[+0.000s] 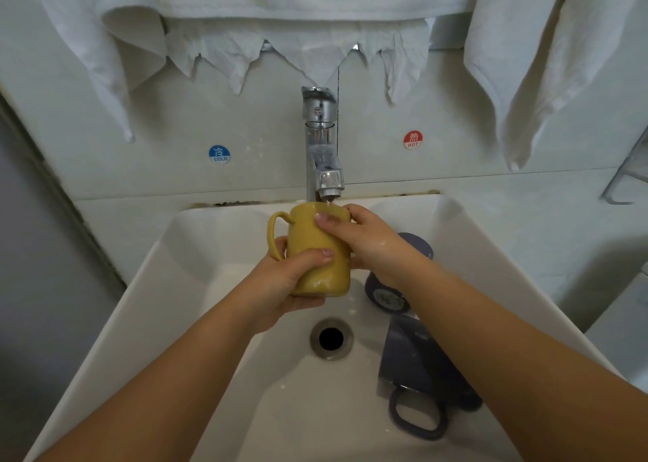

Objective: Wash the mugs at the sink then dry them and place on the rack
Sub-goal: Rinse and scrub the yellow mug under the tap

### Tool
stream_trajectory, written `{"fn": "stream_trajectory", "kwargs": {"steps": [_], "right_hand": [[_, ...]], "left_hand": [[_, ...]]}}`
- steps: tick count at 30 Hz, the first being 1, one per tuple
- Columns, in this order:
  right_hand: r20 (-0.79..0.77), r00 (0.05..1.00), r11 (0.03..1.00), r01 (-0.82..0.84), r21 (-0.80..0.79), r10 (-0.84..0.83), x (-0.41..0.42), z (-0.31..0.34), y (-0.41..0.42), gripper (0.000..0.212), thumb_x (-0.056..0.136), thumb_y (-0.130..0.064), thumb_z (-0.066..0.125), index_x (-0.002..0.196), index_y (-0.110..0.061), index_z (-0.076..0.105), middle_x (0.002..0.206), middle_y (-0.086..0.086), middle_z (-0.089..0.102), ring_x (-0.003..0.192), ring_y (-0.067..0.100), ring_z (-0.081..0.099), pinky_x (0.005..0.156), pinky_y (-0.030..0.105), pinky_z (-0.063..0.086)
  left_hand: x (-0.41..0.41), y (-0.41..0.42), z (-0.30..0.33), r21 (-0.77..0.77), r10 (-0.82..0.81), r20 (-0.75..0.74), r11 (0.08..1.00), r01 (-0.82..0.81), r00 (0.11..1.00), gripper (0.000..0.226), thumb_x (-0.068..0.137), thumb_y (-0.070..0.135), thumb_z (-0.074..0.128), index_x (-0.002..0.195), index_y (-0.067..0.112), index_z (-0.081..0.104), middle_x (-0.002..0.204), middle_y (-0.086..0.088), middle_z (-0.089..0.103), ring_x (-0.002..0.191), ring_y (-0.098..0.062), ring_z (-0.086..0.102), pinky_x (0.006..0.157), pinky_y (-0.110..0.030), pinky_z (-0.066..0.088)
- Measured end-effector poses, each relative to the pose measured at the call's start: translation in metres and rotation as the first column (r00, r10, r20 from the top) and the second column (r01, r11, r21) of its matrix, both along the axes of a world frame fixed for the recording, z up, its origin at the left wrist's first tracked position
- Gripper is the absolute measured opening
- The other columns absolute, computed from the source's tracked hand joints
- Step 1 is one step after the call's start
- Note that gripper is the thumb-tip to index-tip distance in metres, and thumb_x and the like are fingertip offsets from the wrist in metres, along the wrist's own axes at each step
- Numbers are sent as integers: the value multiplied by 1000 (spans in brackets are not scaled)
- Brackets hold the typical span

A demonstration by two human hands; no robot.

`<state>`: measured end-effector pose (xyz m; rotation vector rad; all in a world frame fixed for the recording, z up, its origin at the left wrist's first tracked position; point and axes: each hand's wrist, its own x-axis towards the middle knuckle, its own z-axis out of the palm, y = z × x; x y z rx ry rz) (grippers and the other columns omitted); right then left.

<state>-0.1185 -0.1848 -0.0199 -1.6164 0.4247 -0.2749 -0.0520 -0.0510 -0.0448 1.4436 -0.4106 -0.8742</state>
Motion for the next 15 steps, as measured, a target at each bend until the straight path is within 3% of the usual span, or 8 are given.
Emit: {"fn": "stream_trajectory", "kwargs": {"steps": [2,4,8,11,15], "right_hand": [[-18,998,997,64,-48,-65,3,2,4,37,86,-54,58,107,-24,52,96,-5,60,87,13,60,71,29,53],[-28,995,994,97,-55,-98,5,5,6,33,91,-55,48,104,-24,52,92,-6,57,83,12,58,74,30,51],[-40,999,999,14,37,-13,-1,5,2,43,95,-53,41,126,-24,45,111,-3,55,100,19,57,88,38,50],[-74,997,998,9,-62,-13,-4,4,2,41,88,-49,58,117,-24,45,113,-1,56,98,19,58,81,35,52],[-97,983,979,137,-150,-153,0,8,12,35,85,-56,59,91,-22,52,81,-7,53,71,8,51,59,23,43]], "left_hand": [[-1,-1,-2,19,-7,20,1000,7,1000,81,58,31,88,125,26,42,119,-6,62,102,-25,67,77,-40,59],[-1,0,-3,16,-3,8,1000,2,1000,83,58,31,87,126,26,42,121,-6,61,102,-27,67,77,-41,59],[1,1,-2,-17,-3,-23,1000,2,1000,83,56,33,77,130,26,40,122,-7,59,104,-29,65,78,-42,59],[-1,-1,-5,19,-3,42,1000,3,999,83,57,34,80,130,28,39,123,-5,58,106,-27,64,82,-43,59],[-2,-3,-12,86,12,157,996,-26,988,87,65,32,86,135,33,34,127,1,53,112,-26,59,87,-46,57]]}}
